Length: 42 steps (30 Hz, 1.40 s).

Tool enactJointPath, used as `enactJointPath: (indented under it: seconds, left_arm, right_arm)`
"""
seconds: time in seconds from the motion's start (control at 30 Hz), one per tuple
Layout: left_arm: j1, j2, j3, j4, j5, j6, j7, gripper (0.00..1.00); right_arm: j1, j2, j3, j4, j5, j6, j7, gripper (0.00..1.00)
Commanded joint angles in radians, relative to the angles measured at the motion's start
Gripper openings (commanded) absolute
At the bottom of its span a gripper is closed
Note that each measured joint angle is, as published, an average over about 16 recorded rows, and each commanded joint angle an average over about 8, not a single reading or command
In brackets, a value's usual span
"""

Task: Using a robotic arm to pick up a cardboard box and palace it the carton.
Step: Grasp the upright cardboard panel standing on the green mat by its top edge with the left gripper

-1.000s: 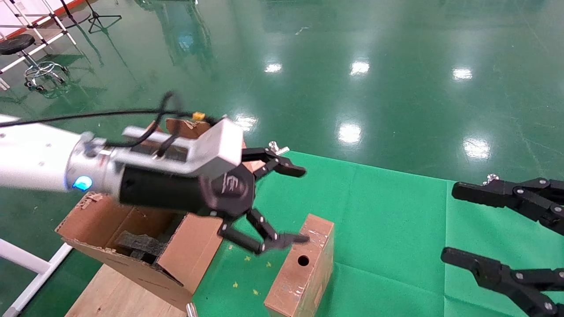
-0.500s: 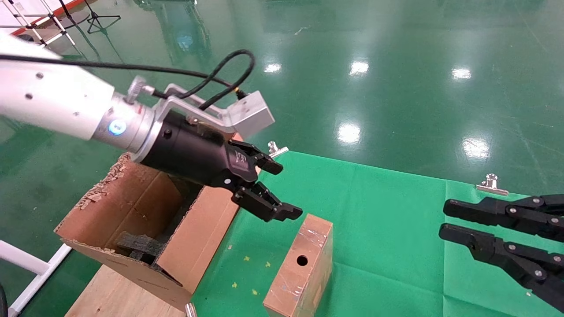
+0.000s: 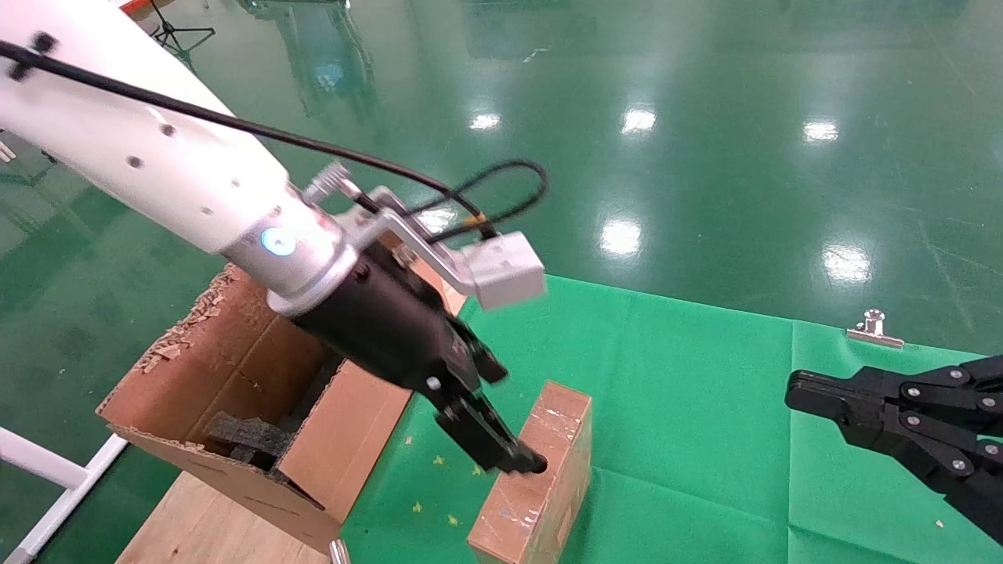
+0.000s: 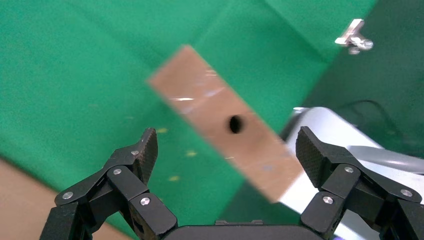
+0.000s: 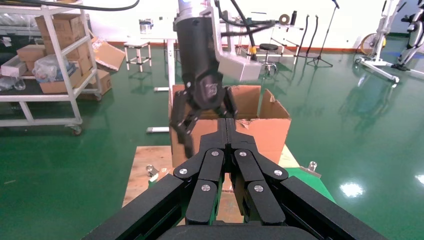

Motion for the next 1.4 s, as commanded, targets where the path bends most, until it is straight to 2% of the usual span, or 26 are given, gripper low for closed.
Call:
enactJointPath:
  seconds: [0.03, 0.37, 1.27, 1.3, 1.4]
  left_arm:
    - [-0.018, 0.013, 0.049, -0.002, -0.026, -0.007, -0.027, 1.0]
    - [-0.018, 0.083, 0.145, -0.007, -0.002, -0.052, -0.07, 1.0]
    - [0.028, 0.157, 0.222, -0.007, 0.115, -0.139, -0.072, 1.0]
    - [0.03, 0.158, 0.223, -0.007, 0.117, -0.142, -0.069, 1.0]
    - [0.034, 0.161, 0.225, -0.007, 0.126, -0.151, -0.058, 1.0]
  right_arm:
    - [0.0, 0.0, 0.0, 0.0, 0.0, 0.0, 0.0, 0.0]
    - [0.0, 0.0, 0.0, 0.0, 0.0, 0.0, 0.0, 0.0]
    - [0.0, 0.0, 0.0, 0.0, 0.0, 0.0, 0.0, 0.0]
    - [0.0, 0.0, 0.0, 0.0, 0.0, 0.0, 0.0, 0.04]
    - [0.0, 0.0, 0.0, 0.0, 0.0, 0.0, 0.0, 0.41]
